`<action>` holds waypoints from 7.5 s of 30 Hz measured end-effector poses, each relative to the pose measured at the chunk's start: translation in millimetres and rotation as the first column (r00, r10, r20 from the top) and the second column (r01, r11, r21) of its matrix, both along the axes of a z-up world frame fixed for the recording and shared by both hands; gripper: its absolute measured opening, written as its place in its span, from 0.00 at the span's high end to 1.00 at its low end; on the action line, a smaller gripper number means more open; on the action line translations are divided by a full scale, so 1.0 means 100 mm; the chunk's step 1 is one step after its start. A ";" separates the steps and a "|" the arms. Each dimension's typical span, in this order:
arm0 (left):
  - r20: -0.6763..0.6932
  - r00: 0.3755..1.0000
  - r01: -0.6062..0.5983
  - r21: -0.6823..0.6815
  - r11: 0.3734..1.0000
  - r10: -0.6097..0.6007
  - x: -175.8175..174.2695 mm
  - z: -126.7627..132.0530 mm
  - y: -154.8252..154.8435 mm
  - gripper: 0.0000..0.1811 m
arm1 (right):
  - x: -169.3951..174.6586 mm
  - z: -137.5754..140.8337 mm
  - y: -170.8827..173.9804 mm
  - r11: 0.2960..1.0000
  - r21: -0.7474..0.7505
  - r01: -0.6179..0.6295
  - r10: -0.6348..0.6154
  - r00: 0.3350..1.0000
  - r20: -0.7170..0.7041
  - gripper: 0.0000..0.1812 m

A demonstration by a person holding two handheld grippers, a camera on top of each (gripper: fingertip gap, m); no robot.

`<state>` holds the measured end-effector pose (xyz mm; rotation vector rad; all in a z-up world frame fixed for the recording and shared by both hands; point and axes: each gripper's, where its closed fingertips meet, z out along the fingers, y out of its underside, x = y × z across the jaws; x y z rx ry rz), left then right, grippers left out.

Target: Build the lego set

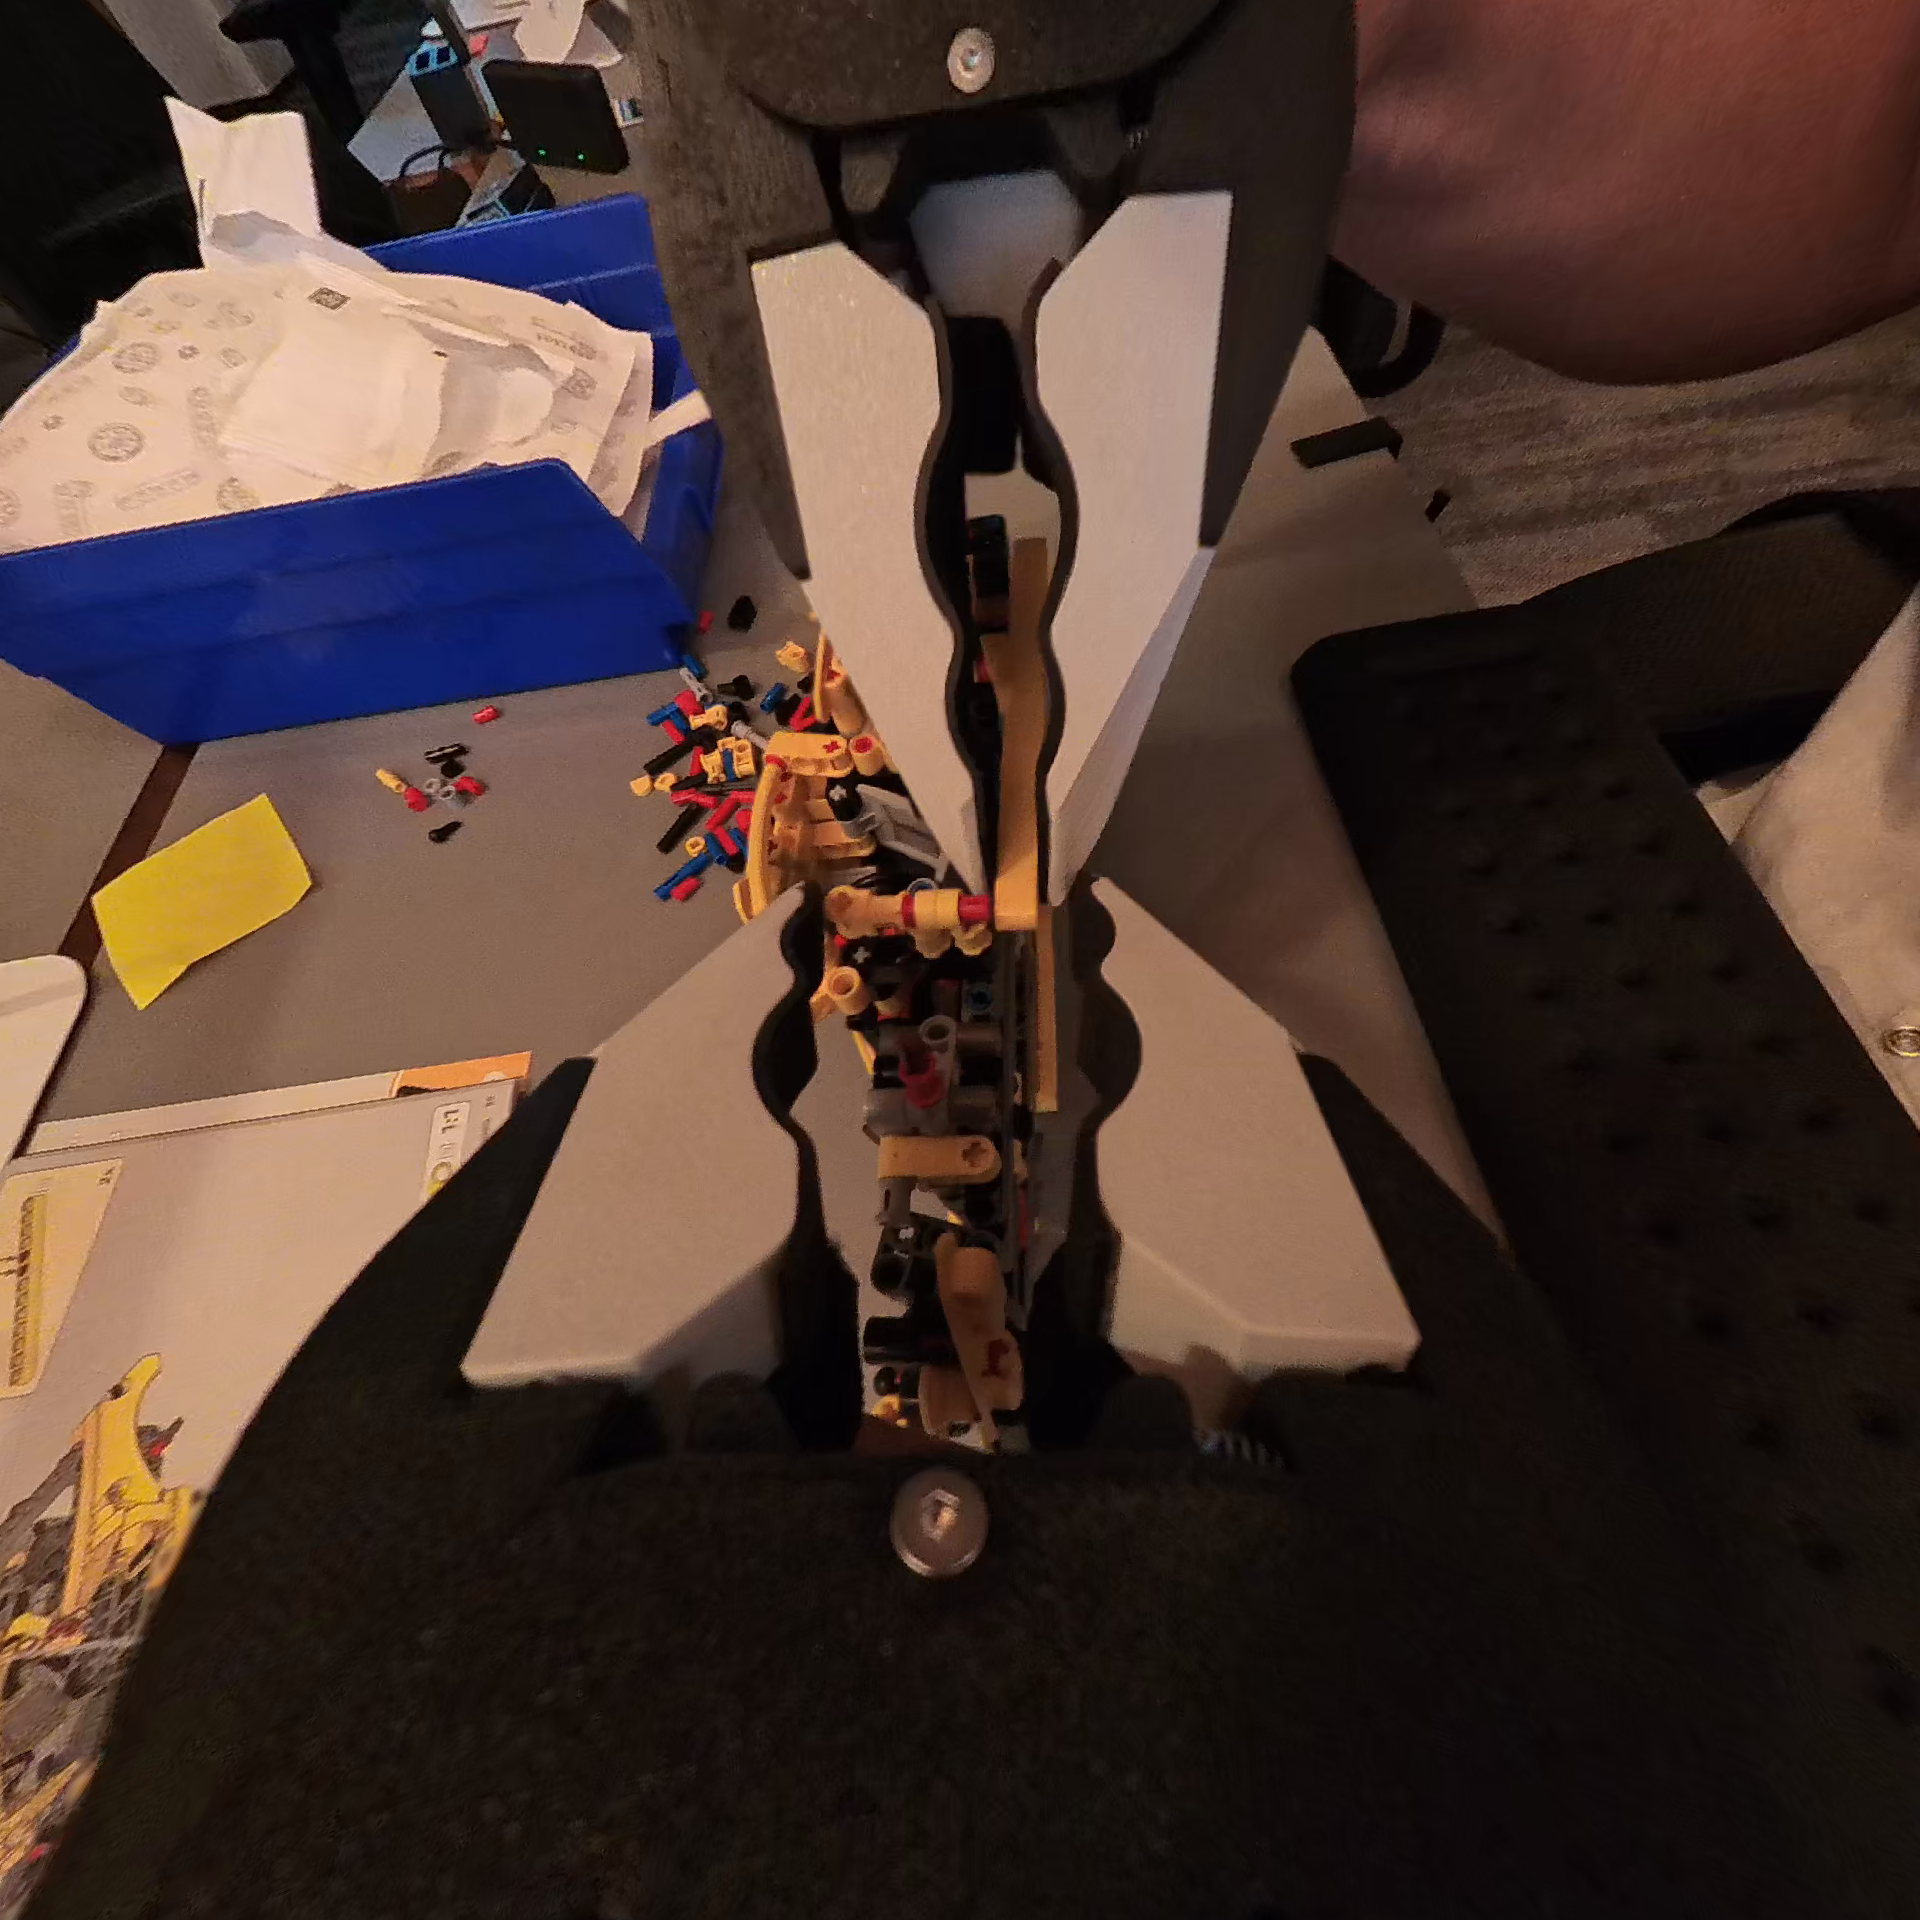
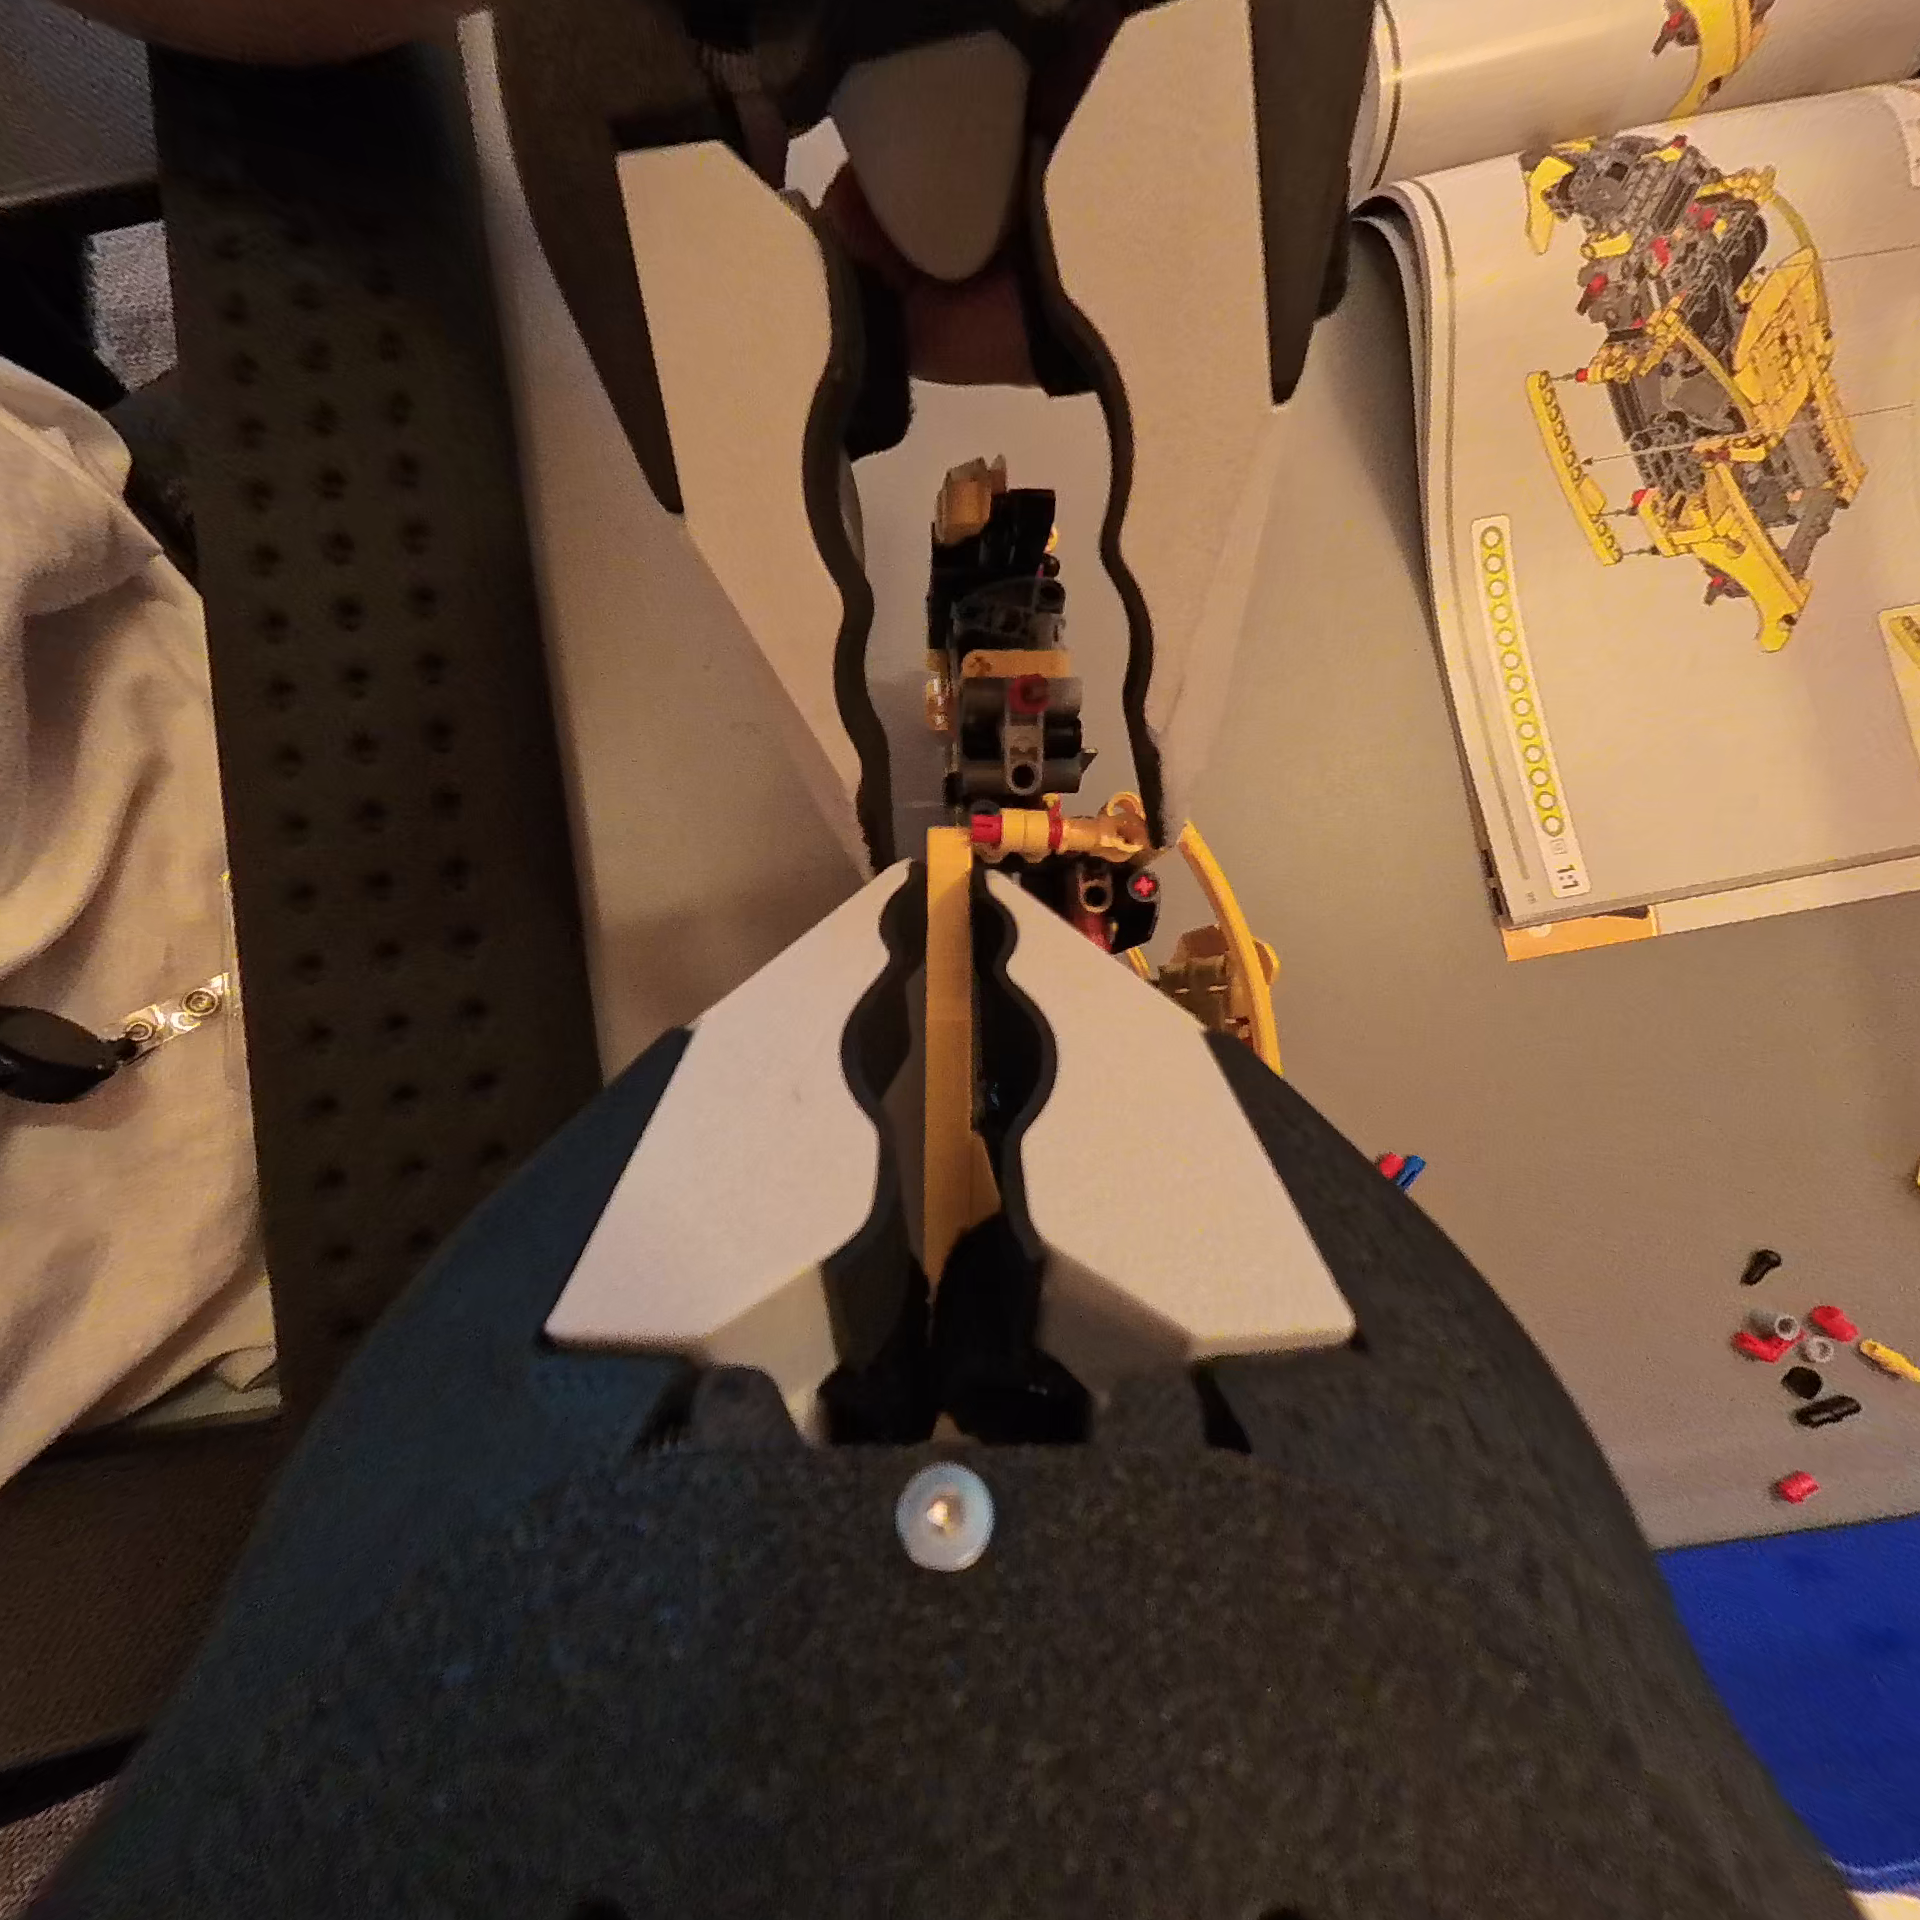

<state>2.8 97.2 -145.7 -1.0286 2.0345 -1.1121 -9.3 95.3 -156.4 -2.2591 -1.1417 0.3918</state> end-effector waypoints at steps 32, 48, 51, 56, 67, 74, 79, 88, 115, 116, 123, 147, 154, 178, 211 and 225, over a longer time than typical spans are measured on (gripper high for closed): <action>0.050 0.999 0.030 -0.199 0.979 -0.020 -0.02 0.06 -0.04 0.74 | -0.02 0.10 -0.03 0.999 -0.006 0.042 -0.041 0.996 0.080 0.97; 0.090 0.995 0.052 -0.215 0.975 -0.033 -0.06 0.06 0.03 0.75 | -0.03 0.05 0.01 1.000 -0.004 0.013 -0.012 0.995 0.101 0.97; 0.089 0.995 0.058 -0.218 0.974 -0.039 -0.07 0.06 0.02 0.76 | -0.04 0.06 0.01 1.000 0.002 -0.003 0.003 0.996 0.087 0.97; 0.088 0.996 0.052 -0.207 0.977 -0.034 -0.06 0.06 0.04 0.78 | -0.03 0.05 0.03 1.000 0.002 -0.003 0.003 0.998 0.057 0.96; 0.102 0.994 0.059 -0.194 0.979 -0.039 -0.07 0.06 0.02 0.79 | 0.11 0.00 -0.04 1.000 0.017 -0.019 0.016 0.991 0.130 0.91; 0.117 0.993 0.004 -0.133 0.991 0.011 -0.03 0.03 0.07 0.79 | 0.09 -0.01 -0.04 0.998 -0.021 0.058 -0.055 0.992 0.117 0.96; 0.095 0.995 0.008 -0.188 0.982 0.010 -0.04 0.04 0.05 0.79 | 0.08 -0.01 -0.05 0.996 -0.013 0.091 -0.089 0.989 0.119 0.96; 0.088 0.996 0.003 -0.182 0.983 0.014 -0.03 0.05 0.06 0.79 | 0.08 -0.01 -0.04 0.990 -0.020 0.142 -0.140 0.988 0.064 0.96; 0.090 0.996 0.010 -0.138 0.990 0.003 -0.04 0.05 0.03 0.82 | 0.46 0.17 -0.29 0.987 0.107 0.118 -0.128 0.987 0.095 0.82; 0.085 0.996 0.009 -0.132 0.991 0.002 -0.04 0.05 0.03 0.82 | 0.54 0.18 -0.32 0.982 0.129 0.140 -0.153 0.984 0.094 0.82; 0.056 0.998 0.020 -0.066 0.998 -0.017 -0.02 0.20 -0.04 0.78 | 0.77 0.17 -0.43 0.965 0.164 0.207 -0.215 0.976 0.039 0.75; -0.355 0.932 0.071 -0.001 0.997 -0.067 0.61 -0.16 -0.30 0.69 | 0.79 -0.01 -0.25 0.984 0.157 0.083 -0.065 0.991 -0.119 0.71; -0.337 0.939 0.071 0.008 0.997 -0.064 0.61 -0.15 -0.32 0.71 | 0.78 -0.01 -0.27 0.981 0.184 0.065 -0.046 0.994 -0.103 0.73; -0.305 0.950 0.060 -0.031 0.998 -0.066 0.61 -0.14 -0.35 0.69 | 0.66 0.20 -0.39 0.787 0.617 -0.015 -0.145 0.967 0.208 0.90; -0.285 0.957 0.044 -0.020 0.999 -0.047 0.62 -0.13 -0.35 0.70 | 0.71 0.09 -0.39 0.782 0.614 -0.107 -0.157 0.920 0.360 0.93; -0.284 0.958 0.043 -0.011 0.999 -0.044 0.62 -0.14 -0.36 0.70 | 0.67 0.10 -0.43 0.919 0.393 -0.024 -0.046 0.985 0.169 0.84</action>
